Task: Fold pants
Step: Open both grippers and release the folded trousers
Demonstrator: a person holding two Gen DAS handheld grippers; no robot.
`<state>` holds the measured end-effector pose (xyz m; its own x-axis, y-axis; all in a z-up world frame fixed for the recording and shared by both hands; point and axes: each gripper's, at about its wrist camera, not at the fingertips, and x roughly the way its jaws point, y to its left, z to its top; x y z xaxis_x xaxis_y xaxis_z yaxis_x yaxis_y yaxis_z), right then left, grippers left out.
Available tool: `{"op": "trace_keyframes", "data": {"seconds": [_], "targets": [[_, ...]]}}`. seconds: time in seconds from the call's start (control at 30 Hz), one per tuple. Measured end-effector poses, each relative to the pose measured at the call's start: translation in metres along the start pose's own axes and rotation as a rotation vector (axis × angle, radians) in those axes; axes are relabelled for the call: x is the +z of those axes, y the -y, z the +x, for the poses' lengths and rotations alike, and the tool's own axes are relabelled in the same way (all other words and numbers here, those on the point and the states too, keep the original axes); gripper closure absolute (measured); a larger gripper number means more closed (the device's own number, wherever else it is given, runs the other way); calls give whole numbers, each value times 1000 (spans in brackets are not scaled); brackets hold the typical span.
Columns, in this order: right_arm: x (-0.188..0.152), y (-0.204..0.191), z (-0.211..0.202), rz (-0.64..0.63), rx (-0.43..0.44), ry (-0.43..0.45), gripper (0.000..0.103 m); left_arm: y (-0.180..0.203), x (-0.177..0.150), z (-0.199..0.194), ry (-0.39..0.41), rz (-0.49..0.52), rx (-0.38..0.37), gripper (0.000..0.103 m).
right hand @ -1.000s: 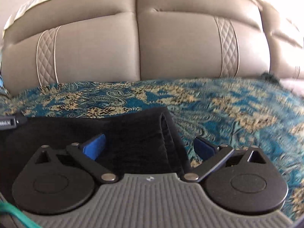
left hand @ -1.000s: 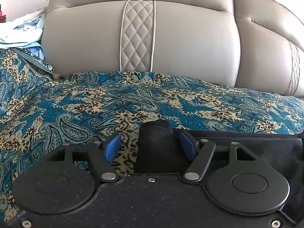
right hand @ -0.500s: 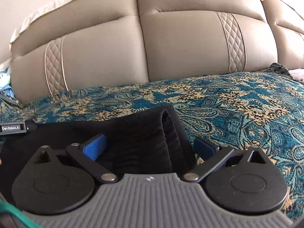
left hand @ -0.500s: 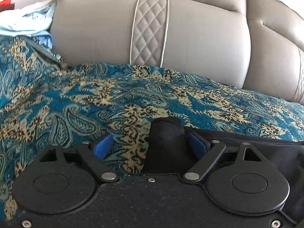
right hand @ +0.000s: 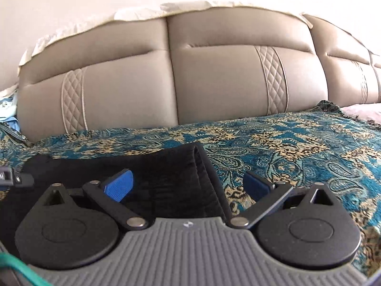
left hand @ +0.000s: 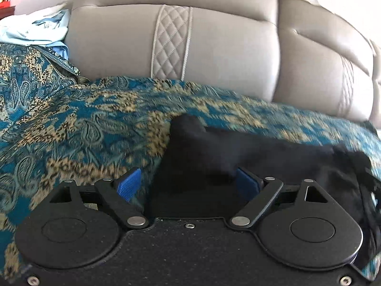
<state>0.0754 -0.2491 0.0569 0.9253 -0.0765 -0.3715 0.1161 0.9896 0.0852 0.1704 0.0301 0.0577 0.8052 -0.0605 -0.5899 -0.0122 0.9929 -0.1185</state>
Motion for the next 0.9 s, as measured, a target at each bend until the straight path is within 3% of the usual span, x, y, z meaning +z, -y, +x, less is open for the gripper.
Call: {"op": "trace_keyframes", "data": {"seconds": [0.27, 0.6, 0.9], "targets": [[-18, -9, -44, 34, 10, 14, 0, 12, -37, -50, -24, 38, -25, 17], [-56, -36, -99, -71, -18, 12, 0, 23, -88, -100, -50, 115, -10, 8], [-83, -49, -109, -53, -30, -108, 0, 23, -115, -111, -112, 136, 16, 7]]}}
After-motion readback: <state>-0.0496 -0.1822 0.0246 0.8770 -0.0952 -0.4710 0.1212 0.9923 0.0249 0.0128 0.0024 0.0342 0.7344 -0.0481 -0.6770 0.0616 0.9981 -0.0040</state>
